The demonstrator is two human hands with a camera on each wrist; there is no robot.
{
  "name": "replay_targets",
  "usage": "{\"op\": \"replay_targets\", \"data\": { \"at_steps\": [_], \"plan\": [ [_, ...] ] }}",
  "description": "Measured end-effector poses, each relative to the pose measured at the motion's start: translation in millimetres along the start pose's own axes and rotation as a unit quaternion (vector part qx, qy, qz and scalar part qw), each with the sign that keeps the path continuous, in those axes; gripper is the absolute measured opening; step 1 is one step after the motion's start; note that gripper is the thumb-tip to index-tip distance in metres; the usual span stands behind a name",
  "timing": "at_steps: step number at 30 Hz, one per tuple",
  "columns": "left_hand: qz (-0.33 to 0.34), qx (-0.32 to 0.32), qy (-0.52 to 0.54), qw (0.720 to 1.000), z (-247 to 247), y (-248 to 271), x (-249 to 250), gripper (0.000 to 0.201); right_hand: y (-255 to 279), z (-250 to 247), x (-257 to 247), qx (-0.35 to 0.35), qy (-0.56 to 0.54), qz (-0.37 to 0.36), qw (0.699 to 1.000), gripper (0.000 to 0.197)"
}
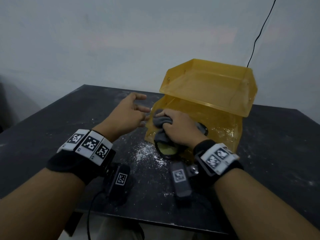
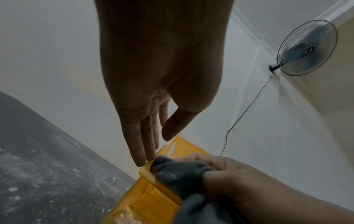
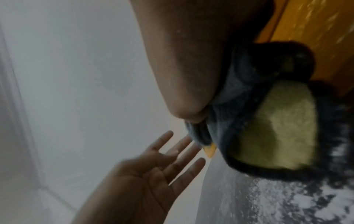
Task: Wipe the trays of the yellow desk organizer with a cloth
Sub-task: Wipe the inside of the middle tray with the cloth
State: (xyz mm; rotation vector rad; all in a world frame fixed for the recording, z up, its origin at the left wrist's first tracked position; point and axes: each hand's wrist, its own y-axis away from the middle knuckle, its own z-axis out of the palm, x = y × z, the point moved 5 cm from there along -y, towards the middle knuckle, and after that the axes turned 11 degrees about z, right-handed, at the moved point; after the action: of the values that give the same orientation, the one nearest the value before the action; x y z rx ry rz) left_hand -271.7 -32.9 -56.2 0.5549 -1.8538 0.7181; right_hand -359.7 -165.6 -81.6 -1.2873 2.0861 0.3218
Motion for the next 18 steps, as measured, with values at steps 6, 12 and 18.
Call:
{"op": "replay_targets", "data": {
  "at_steps": [6, 12, 18],
  "plan": [
    [-0.004, 0.011, 0.009, 1.000, 1.0, -0.9, -1.0, 0.052, -11.8, -22.1, 28.9, 0.055, -0.074, 0.072, 0.993, 0.045],
    [-0.004, 0.006, 0.005, 1.000, 3.8, 1.7, -1.1, 0.052, -25.6, -2.9, 9.1, 0.006, 0.078, 0.050, 0.996, 0.043],
    [0.006, 0.022, -0.018, 1.000, 3.2, -0.5, -0.4, 0.050, 31.8, -7.5, 1.5, -0.116, -0.008, -0.077, 0.990, 0.051]
  ]
}}
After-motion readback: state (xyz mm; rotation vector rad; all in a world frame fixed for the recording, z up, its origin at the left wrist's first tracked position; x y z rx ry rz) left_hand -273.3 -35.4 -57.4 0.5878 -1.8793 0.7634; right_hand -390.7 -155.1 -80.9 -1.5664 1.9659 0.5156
